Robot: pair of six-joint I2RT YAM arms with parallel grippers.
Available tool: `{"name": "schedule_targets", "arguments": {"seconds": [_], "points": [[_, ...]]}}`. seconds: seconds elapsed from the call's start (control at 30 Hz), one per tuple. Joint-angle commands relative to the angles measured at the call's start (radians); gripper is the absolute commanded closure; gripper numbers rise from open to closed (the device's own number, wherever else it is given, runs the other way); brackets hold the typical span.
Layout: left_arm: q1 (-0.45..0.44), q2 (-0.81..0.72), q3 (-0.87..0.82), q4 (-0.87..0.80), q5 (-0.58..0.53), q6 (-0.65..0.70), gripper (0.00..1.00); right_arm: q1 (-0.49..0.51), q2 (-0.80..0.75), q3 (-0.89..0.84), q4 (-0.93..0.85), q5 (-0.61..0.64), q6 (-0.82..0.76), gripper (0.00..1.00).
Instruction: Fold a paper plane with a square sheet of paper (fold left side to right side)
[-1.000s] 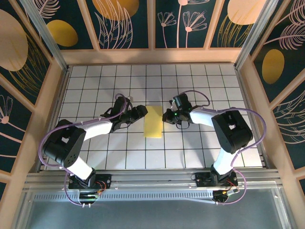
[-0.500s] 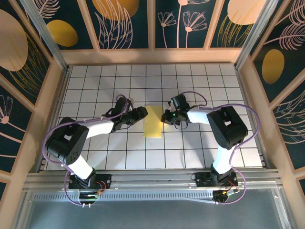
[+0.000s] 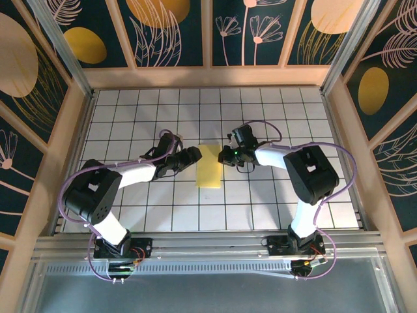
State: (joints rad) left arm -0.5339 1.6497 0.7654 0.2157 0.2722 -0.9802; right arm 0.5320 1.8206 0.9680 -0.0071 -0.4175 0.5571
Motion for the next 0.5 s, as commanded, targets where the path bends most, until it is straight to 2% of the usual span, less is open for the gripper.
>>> {"name": "schedule_targets", "arguments": {"seconds": [0.0, 0.2, 0.47], "points": [[0.000, 0.013, 0.022, -0.029, -0.014, 0.020, 0.38, 0.010, 0.007, 0.003, -0.007, -0.002, 0.007, 1.00], [-0.001, 0.023, 0.038, -0.070, -0.014, 0.034, 0.39, 0.010, 0.056, -0.002, -0.030, 0.009, -0.004, 1.00], [-0.001, 0.047, 0.043, -0.102, 0.024, 0.058, 0.59, -0.007, 0.120, -0.016, -0.048, -0.008, -0.068, 1.00]]}}
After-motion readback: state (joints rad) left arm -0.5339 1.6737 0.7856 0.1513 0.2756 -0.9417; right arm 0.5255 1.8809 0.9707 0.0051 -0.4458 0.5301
